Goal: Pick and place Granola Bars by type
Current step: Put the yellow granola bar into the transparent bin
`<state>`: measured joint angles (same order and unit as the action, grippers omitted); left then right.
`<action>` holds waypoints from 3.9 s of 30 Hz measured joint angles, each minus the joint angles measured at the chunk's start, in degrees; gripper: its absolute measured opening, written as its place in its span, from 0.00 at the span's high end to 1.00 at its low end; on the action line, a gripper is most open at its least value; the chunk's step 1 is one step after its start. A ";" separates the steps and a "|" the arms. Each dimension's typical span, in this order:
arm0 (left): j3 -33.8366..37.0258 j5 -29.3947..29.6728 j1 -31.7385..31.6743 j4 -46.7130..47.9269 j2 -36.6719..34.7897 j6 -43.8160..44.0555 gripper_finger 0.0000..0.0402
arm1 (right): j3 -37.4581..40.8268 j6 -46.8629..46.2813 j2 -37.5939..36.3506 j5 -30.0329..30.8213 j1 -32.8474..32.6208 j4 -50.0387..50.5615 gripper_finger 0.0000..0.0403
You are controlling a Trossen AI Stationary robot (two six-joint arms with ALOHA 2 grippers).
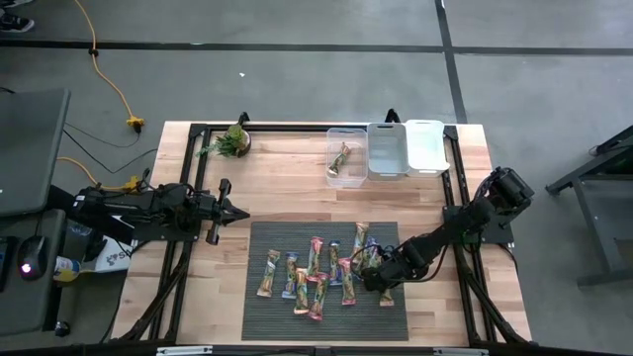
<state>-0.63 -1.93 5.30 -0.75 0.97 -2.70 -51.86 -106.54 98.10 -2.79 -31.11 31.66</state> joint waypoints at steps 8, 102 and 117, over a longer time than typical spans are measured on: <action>-0.01 0.00 0.00 0.00 0.00 0.00 1.00 | 0.11 0.04 0.05 -0.61 0.00 0.27 0.64; 0.00 0.00 0.00 0.00 0.00 0.00 1.00 | 0.26 3.68 -0.87 -0.56 -0.48 2.81 0.85; -0.01 0.00 0.00 -0.01 0.00 0.00 1.00 | 0.35 2.54 -4.09 -1.36 -0.52 2.57 0.86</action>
<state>-0.63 -1.93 5.30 -0.77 0.97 -2.70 -51.51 -104.01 94.01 -4.16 -31.64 34.23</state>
